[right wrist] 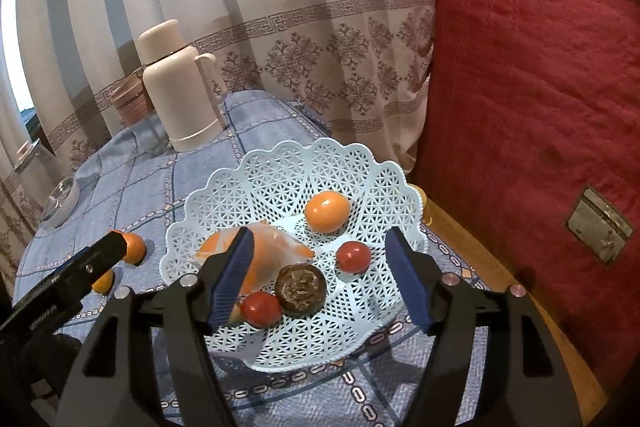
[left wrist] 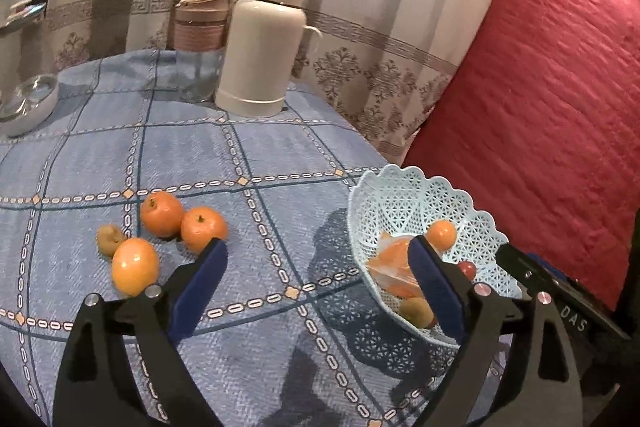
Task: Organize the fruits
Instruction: 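Withdraw both open tools from the white basket, then move the open left tool toward the large orange on the table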
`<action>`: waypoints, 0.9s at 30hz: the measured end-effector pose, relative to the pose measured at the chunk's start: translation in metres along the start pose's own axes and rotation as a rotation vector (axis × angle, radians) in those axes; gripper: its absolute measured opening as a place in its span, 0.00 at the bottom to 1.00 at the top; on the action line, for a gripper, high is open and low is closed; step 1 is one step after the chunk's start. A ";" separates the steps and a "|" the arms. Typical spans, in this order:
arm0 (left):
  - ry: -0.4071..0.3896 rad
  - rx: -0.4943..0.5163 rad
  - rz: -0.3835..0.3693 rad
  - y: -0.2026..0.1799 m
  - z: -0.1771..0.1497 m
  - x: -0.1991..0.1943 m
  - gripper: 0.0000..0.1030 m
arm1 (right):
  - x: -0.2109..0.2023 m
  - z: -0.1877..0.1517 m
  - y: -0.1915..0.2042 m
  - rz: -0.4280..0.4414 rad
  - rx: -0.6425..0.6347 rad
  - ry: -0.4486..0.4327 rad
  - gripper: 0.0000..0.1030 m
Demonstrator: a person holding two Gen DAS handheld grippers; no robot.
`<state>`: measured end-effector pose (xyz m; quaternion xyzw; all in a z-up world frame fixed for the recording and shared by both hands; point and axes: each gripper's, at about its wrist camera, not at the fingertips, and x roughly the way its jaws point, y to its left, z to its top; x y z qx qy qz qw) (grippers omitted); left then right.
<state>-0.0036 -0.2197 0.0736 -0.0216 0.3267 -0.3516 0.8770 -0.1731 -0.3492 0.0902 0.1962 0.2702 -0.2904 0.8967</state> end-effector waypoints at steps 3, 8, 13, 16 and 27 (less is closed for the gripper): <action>-0.015 -0.004 0.038 0.005 0.000 -0.002 0.89 | 0.000 0.000 0.001 0.004 -0.004 0.003 0.68; -0.040 -0.020 0.087 0.018 0.004 -0.007 0.90 | 0.001 0.000 0.003 0.009 -0.010 0.007 0.69; -0.047 -0.046 0.113 0.031 0.006 -0.010 0.90 | 0.000 -0.001 0.006 0.013 -0.020 0.006 0.69; -0.051 -0.064 0.135 0.039 0.007 -0.011 0.90 | 0.000 -0.002 0.007 0.017 -0.023 0.007 0.69; -0.079 -0.129 0.226 0.075 0.009 -0.026 0.92 | -0.007 -0.005 0.015 0.049 -0.038 -0.014 0.79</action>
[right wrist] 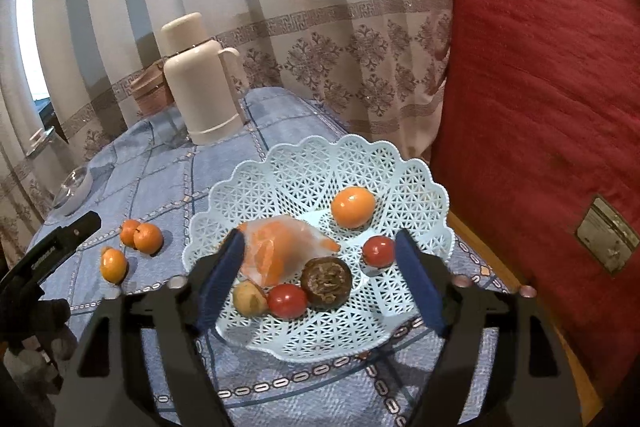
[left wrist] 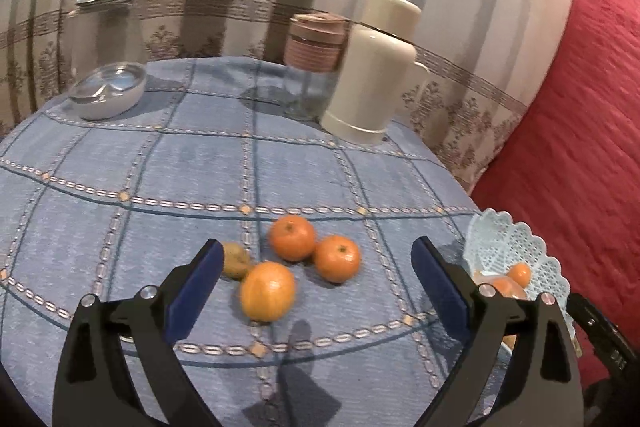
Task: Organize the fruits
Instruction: 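Move the open left tool toward the large orange on the table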
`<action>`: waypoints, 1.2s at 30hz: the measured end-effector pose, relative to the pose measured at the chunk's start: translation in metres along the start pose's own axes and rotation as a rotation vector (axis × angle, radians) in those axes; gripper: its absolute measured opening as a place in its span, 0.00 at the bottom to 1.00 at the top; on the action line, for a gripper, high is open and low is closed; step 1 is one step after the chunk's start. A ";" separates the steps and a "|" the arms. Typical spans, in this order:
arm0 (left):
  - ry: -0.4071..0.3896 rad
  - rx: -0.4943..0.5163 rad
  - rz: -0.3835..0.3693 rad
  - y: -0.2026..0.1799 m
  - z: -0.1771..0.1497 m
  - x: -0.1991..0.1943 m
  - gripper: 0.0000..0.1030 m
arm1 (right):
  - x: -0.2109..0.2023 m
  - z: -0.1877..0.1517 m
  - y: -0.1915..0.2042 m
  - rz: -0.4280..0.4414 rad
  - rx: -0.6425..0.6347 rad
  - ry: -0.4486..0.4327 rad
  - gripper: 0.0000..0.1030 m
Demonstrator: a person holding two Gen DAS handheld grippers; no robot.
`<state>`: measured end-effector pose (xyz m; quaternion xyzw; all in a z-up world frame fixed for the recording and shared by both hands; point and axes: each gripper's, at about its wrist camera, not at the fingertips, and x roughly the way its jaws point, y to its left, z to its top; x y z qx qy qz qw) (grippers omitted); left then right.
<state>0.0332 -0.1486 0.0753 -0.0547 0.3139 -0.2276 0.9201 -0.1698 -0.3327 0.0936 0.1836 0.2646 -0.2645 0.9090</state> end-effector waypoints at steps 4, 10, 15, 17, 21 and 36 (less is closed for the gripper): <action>-0.013 -0.024 0.042 0.021 0.004 -0.002 0.92 | -0.003 -0.001 0.005 0.022 -0.010 -0.008 0.79; 0.003 -0.076 0.077 0.045 0.005 0.002 0.92 | -0.001 -0.005 0.014 0.048 -0.030 0.003 0.79; 0.044 -0.079 0.086 0.052 0.002 0.012 0.92 | -0.001 -0.009 0.024 0.072 -0.061 0.009 0.79; 0.073 -0.059 0.079 0.049 -0.001 0.017 0.92 | -0.001 -0.011 0.027 0.079 -0.069 0.014 0.79; 0.120 -0.014 0.058 0.040 -0.009 0.029 0.89 | 0.002 -0.015 0.032 0.088 -0.082 0.029 0.79; 0.235 0.006 0.054 0.038 -0.022 0.054 0.59 | 0.009 -0.025 0.043 0.110 -0.108 0.061 0.79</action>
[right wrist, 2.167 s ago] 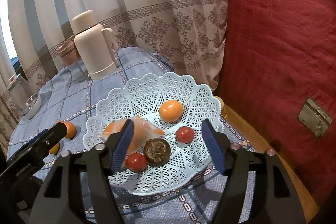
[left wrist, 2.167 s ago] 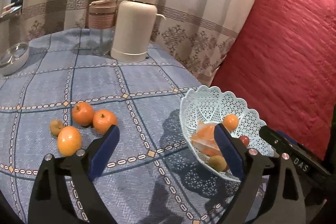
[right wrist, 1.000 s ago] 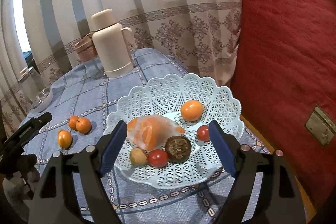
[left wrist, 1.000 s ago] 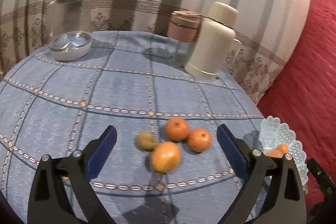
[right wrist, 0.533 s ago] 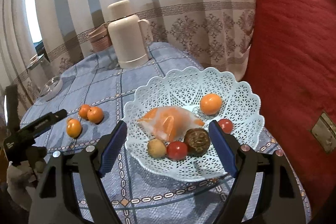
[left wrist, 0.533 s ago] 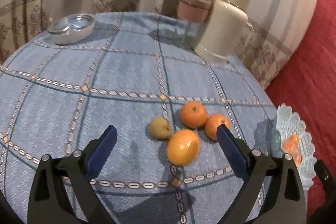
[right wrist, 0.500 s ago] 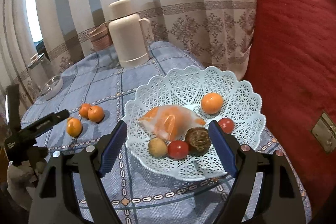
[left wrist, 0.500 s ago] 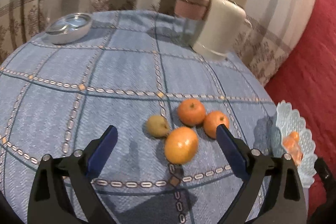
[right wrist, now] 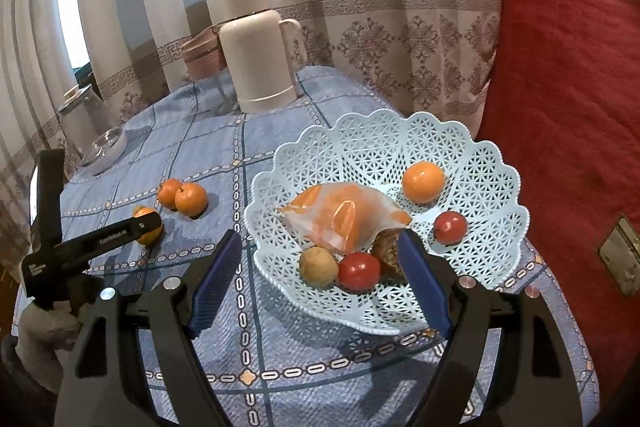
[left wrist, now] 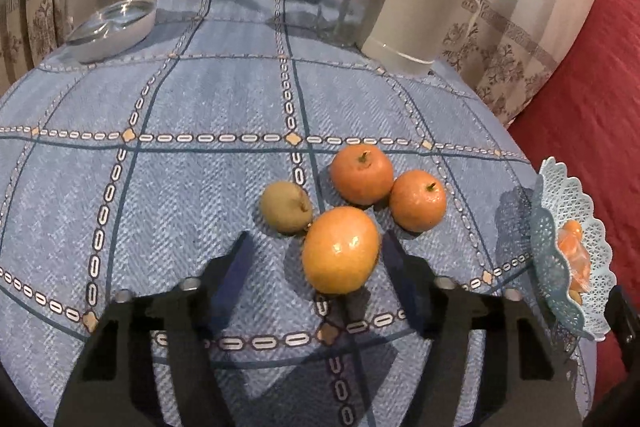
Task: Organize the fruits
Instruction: 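Move the open left tool toward the large orange on the table, then close the left tool around the large orange and lift it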
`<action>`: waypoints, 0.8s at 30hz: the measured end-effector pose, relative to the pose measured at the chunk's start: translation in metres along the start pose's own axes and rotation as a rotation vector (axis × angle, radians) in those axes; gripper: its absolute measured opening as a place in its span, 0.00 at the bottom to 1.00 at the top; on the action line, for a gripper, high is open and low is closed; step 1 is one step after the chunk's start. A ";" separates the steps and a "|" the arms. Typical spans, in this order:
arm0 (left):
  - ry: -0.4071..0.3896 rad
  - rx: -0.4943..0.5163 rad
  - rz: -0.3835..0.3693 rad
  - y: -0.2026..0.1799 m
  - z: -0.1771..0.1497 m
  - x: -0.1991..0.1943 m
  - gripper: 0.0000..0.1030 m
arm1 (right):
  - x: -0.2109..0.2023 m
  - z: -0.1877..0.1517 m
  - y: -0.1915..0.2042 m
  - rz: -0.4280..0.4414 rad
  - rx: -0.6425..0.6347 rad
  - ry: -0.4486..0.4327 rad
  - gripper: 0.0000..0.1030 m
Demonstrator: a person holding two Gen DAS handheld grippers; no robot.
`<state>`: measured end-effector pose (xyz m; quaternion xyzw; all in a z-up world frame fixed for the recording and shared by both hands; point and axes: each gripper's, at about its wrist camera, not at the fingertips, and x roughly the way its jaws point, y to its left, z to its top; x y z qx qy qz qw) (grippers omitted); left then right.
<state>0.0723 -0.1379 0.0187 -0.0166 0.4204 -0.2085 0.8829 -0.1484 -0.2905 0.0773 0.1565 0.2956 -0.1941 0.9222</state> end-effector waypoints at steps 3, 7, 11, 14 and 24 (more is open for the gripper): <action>0.002 0.027 -0.007 -0.004 -0.001 0.001 0.44 | 0.000 -0.002 0.004 0.006 -0.011 0.002 0.79; -0.001 0.055 -0.006 -0.009 -0.003 -0.001 0.37 | -0.001 -0.004 0.009 0.015 -0.026 -0.001 0.79; -0.007 0.036 -0.007 -0.006 -0.002 -0.004 0.37 | -0.001 -0.003 0.011 0.018 -0.034 -0.001 0.79; -0.019 0.030 -0.008 -0.005 -0.003 -0.010 0.37 | -0.001 -0.003 0.012 0.019 -0.037 0.001 0.79; -0.080 0.015 -0.006 0.009 -0.008 -0.040 0.37 | 0.000 -0.007 0.022 0.019 -0.062 0.004 0.79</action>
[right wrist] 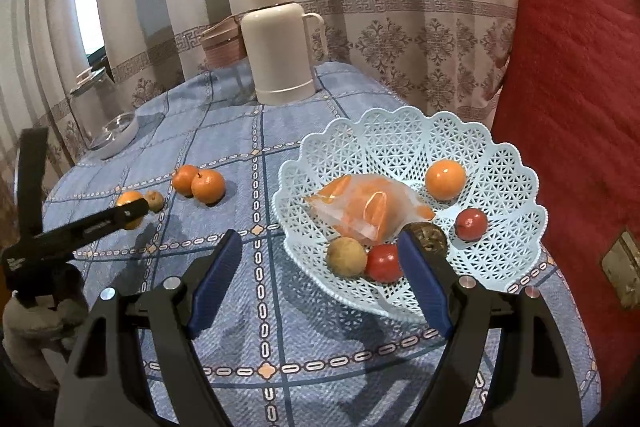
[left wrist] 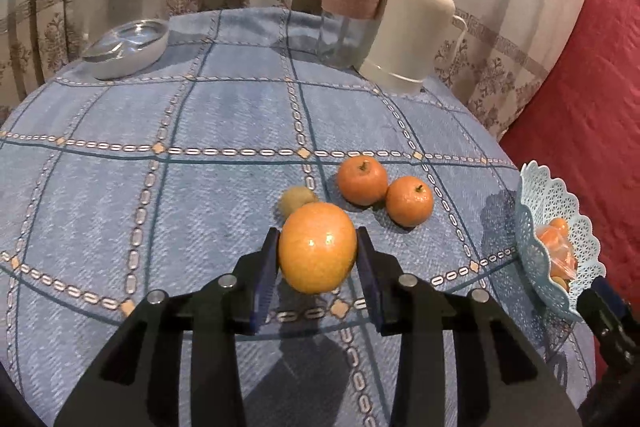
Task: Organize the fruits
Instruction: 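Close the left tool around the large orange and lift it, then grasp the small brown pear with the right tool while the left tool holds the orange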
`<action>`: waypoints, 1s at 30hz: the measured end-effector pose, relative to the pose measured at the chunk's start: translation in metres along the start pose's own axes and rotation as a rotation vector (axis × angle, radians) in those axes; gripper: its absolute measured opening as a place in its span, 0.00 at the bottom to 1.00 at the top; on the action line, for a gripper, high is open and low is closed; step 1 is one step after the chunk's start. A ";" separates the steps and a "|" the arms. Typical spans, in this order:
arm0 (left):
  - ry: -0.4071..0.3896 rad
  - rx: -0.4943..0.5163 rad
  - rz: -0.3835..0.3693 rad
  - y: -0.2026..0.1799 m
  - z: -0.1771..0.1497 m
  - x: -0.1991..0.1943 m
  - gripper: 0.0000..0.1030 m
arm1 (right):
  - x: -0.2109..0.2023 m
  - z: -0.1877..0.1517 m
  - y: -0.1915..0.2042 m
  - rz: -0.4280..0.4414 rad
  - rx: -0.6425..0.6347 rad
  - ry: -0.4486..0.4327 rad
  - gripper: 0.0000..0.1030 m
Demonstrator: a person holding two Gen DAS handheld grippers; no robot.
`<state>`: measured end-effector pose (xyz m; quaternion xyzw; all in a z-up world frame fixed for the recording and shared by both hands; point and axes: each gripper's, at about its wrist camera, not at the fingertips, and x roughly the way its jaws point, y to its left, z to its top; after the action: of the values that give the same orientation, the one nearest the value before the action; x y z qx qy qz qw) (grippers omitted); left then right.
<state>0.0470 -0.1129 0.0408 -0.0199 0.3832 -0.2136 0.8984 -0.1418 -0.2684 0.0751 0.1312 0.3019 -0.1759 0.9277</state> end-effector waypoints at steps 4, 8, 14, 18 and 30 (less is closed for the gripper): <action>-0.022 -0.004 0.020 0.010 -0.003 -0.011 0.37 | 0.001 0.000 0.010 0.009 -0.024 -0.004 0.79; -0.033 0.001 0.039 0.018 -0.007 -0.019 0.37 | 0.002 0.006 0.020 0.023 -0.034 -0.014 0.79; -0.060 -0.005 0.077 0.038 -0.014 -0.033 0.37 | 0.005 0.016 0.041 0.046 -0.074 -0.021 0.79; -0.067 -0.024 0.106 0.054 -0.018 -0.039 0.37 | 0.013 0.019 0.058 0.070 -0.096 -0.008 0.79; -0.127 -0.125 0.259 0.104 -0.019 -0.059 0.37 | 0.061 0.030 0.137 0.279 -0.170 0.093 0.79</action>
<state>0.0360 0.0077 0.0463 -0.0395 0.3373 -0.0698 0.9380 -0.0248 -0.1699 0.0806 0.1009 0.3370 -0.0130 0.9360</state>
